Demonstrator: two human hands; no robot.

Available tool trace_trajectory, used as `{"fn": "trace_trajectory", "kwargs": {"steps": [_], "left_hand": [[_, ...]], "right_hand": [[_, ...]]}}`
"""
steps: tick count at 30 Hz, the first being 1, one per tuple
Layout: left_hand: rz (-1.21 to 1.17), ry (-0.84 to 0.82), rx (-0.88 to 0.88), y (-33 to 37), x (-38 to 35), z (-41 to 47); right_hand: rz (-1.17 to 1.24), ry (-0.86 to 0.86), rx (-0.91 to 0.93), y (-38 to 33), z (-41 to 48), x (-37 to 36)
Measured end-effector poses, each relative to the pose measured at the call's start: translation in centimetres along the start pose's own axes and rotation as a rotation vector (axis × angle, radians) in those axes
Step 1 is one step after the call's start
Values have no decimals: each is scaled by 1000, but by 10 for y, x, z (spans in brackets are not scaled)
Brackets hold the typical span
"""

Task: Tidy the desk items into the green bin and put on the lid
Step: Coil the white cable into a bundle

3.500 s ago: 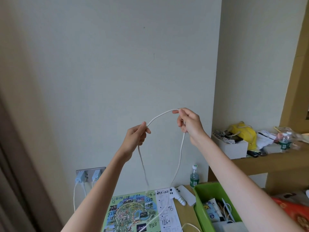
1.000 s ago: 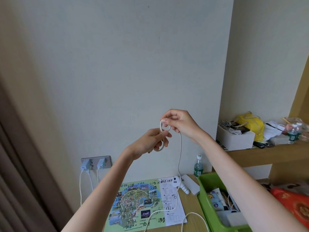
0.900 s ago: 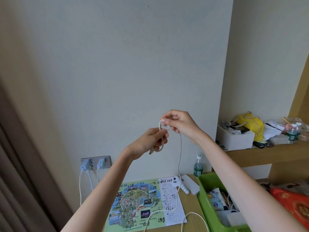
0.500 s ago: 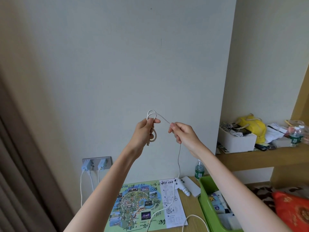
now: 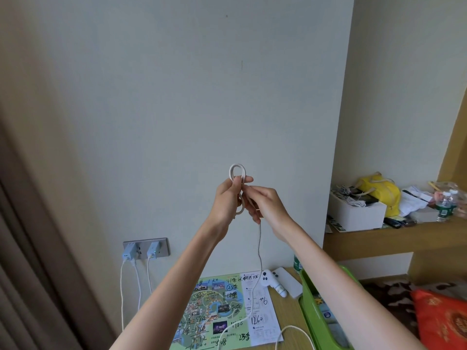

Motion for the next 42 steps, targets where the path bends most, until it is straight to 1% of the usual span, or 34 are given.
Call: {"fn": "trace_trajectory", "kwargs": {"steps": [5,9,12,13,17,21,23,26,28,29,31,33,35,38,40,42], "left_hand": [[-55,60,1,-3,0,0],[-165,60,77,-15,3,6],[-277,88,78,-14,13,10],[-282,116,74,-13,18,11],[-179,275,101,-13,41,19],[-154,314,110,-16,54,23],[-70,343,97,-19,61,23],[116,371,79,-25,66,25],[241,333,78,-30,60,27],[299,300,78,-33,55,28],[416,215,78,-37,41,28],[472,120,74,-40,27,26],[444,37,89,-41,16,21],[352,-25,141,-39,10,13],[306,-82,167,-38,8,9],[313,-162,177,-40,4,7]], "right_hand": [[32,-97,-111,7,-4,-2],[35,-125,-155,13,-6,-1],[7,-163,-184,20,-8,4],[-9,-169,-195,24,-10,8],[-101,-127,-218,43,-11,28],[-143,-41,-267,63,-14,48],[-99,-41,-278,66,-17,51],[88,-38,-247,60,-15,46],[181,-29,-199,48,-10,41],[182,-38,-173,41,-7,38],[119,-71,-117,26,-2,31],[41,-88,-60,14,4,25],[-28,-67,-18,7,9,23],[-113,-31,29,2,14,26],[-130,-21,55,0,15,26],[-119,-5,67,1,15,27]]}}
Point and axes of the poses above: each hand's wrist, its own z-axis towards the middle knuckle, its own x-axis out of the back of the hand, y = z × x, the point moved 7 cm from there along z, towards the middle knuckle, and after that the axes turned 15 degrees about x, right-handed, at the moved point
